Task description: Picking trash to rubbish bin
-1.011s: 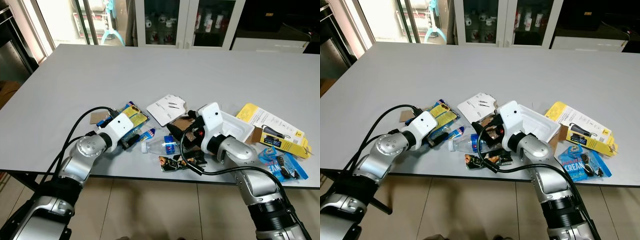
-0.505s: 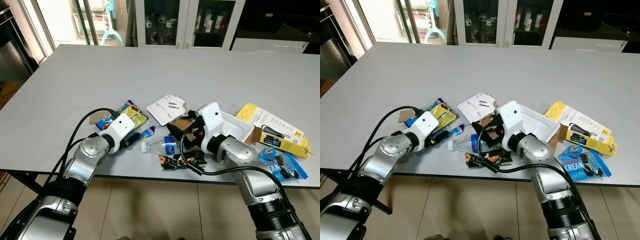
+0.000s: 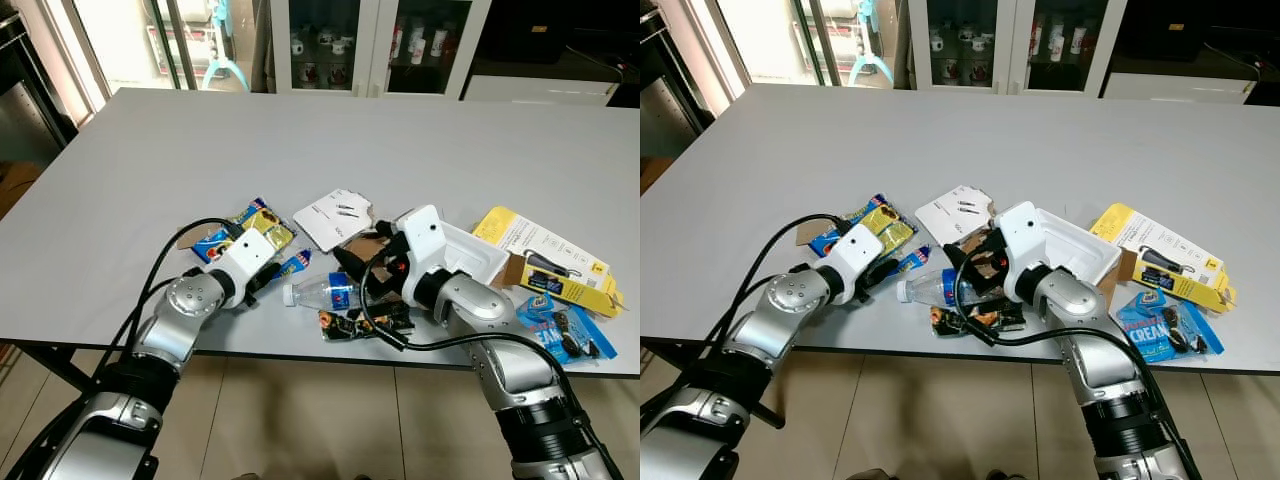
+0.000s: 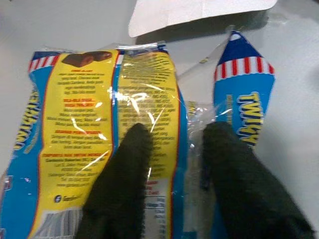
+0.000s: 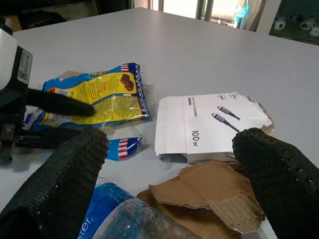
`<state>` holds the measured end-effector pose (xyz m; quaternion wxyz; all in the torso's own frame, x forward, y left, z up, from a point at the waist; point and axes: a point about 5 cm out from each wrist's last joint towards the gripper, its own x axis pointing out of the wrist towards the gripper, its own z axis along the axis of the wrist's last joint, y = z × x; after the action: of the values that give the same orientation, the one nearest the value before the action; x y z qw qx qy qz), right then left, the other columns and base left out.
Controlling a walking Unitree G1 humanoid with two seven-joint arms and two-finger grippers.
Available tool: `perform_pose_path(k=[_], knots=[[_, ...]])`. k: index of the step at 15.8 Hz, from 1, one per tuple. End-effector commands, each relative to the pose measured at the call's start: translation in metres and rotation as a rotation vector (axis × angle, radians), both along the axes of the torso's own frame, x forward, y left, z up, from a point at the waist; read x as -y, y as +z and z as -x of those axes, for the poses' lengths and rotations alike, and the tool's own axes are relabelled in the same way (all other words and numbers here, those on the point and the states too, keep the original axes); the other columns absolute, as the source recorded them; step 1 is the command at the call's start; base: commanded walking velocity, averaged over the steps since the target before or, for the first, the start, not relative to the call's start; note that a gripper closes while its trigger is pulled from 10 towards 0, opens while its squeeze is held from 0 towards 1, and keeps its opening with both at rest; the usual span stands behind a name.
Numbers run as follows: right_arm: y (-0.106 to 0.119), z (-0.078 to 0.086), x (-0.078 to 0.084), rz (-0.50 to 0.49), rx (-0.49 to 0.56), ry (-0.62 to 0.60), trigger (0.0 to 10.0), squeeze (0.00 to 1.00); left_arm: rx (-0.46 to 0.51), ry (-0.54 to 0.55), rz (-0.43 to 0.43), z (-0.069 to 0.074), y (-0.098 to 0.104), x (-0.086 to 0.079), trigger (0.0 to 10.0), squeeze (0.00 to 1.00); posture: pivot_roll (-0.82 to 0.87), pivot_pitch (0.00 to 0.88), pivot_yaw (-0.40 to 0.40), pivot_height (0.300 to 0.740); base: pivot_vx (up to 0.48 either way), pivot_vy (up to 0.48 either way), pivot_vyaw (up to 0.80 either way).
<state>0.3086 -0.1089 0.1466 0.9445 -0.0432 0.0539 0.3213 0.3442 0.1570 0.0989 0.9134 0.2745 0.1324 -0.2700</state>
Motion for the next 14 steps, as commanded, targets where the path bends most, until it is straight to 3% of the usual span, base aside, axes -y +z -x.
perform_pose_path(k=[1, 9, 14], knots=[[-0.001, 0.000, 0.000, 0.001, -0.009, 0.001, 10.0, 0.00, -0.018, 0.004, -0.009, 0.001, -0.003, 0.000, 0.0, 0.00, -0.02, 0.068, 0.004, 0.740, 0.000, 0.000, 0.00], [-0.001, 0.000, -0.001, -0.004, -0.010, -0.002, 10.0, 0.00, 0.010, -0.011, 0.029, 0.000, 0.002, 0.016, 0.0, 0.00, -0.02, 0.066, 0.008, 0.740, 0.000, 0.000, 0.00], [0.000, -0.001, -0.002, -0.008, -0.006, -0.002, 10.0, 0.00, 0.132, 0.020, 0.082, -0.007, 0.029, 0.024, 0.0, 0.00, -0.02, 0.063, 0.009, 0.740, 0.000, 0.000, 0.00]])
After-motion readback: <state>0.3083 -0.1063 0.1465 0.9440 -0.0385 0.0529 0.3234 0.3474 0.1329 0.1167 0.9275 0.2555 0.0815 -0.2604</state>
